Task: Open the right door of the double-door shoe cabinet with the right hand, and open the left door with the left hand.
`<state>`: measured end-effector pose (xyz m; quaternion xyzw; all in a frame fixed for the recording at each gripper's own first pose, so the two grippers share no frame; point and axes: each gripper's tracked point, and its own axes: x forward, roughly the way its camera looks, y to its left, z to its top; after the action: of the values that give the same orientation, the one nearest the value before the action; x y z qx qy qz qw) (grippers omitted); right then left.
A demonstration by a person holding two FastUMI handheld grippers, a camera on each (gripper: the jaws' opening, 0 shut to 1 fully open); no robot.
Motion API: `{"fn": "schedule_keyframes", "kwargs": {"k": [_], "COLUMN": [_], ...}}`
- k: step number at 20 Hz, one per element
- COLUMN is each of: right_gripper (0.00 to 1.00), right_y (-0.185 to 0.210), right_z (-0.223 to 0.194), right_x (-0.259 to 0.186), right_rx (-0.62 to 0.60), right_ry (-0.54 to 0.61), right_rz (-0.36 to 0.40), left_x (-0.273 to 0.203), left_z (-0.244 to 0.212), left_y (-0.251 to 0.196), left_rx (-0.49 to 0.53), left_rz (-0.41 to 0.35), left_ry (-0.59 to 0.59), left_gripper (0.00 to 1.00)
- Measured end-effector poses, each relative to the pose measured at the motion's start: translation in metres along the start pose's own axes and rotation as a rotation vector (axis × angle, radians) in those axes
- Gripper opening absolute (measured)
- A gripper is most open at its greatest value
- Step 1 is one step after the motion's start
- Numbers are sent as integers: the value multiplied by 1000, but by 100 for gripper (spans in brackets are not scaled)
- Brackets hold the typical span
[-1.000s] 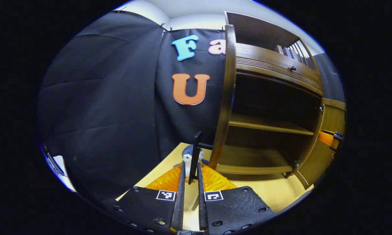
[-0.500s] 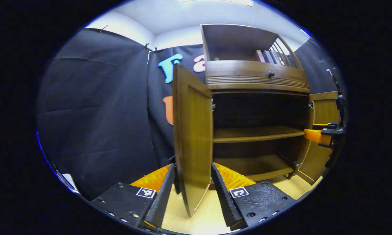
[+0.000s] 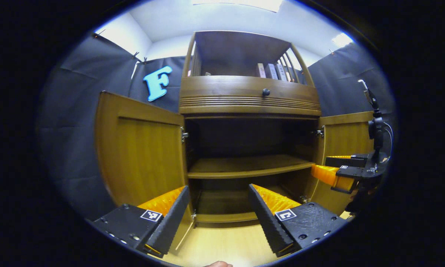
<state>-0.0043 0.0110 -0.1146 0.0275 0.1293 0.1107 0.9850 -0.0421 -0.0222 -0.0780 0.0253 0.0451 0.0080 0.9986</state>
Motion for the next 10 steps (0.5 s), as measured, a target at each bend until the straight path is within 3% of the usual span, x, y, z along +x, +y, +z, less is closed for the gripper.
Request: {"fn": "schedule_keyframes", "kwargs": {"k": [1,5,7,8,10], "right_gripper": [88,93,89,91,92], "right_y": [-4,-11,-13,-15,-17], "right_z": [2,25,39,46,57], "right_x": [-3,-14,-20,-24,-30], "right_rx": [4,31,31,31,32], "right_ry": [-2,-54,-82,-101,-130], "right_rz": [-9,-11,-17,-20,-27], "left_x": [6,18,15,16,19], "left_z": [2,18,33,38,46], "left_y": [-3,-15,-19,-20,-21], "left_rx": [5,12,6,-4,-34], "left_rz": [-11,-32,-33,-33,-38], "left_ry": [-6,-45,-68,-78,-93], "left_gripper": [96,96,96,100,96]}}
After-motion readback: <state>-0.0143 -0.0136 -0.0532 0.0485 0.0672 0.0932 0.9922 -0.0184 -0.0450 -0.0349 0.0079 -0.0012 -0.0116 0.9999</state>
